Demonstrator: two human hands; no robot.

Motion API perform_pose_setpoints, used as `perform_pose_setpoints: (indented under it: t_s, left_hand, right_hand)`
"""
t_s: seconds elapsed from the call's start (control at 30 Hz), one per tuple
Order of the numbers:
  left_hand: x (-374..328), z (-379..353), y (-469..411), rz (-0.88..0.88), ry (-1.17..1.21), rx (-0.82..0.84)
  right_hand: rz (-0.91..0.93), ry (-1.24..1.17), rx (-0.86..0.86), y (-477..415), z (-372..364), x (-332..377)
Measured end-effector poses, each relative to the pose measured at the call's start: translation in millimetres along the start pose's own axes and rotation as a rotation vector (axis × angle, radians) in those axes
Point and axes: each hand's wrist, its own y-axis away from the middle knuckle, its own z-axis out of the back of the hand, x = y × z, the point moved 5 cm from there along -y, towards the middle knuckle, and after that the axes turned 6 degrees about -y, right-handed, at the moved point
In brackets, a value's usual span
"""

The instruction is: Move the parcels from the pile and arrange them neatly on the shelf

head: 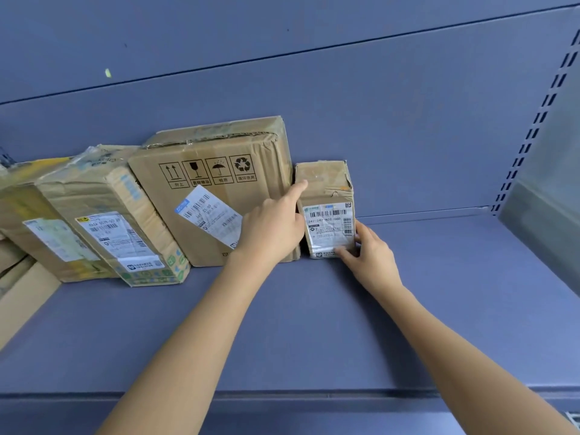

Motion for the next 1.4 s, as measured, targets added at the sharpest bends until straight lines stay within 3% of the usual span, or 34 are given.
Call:
perform_pose_setpoints:
  t_s: [0.13, 0.63, 1.07, 1.27, 1.4]
  left_hand:
    - [0, -3, 3, 0.008, -0.002, 0.013]
    - [-2, -17, 13, 0.087, 0.002, -0.028]
    - [-1, -6, 16, 0.103, -0.087, 0.039]
    - [-10, 15, 23, 0.058, -0.203, -0.139]
    - [-2, 24, 43, -0.078, -0.211, -0.246]
  right_hand:
    - [0.017, 0.028, 0.071, 5, -1, 0]
    - [0.030, 0.009, 0.094, 3, -1, 3]
    - [-0.031, 0.004, 0.122, 12, 3, 12]
    - [-0.177, 0.067, 0.263, 35, -1, 22]
    - [-0.262, -0.058, 0.025, 57, 7, 42]
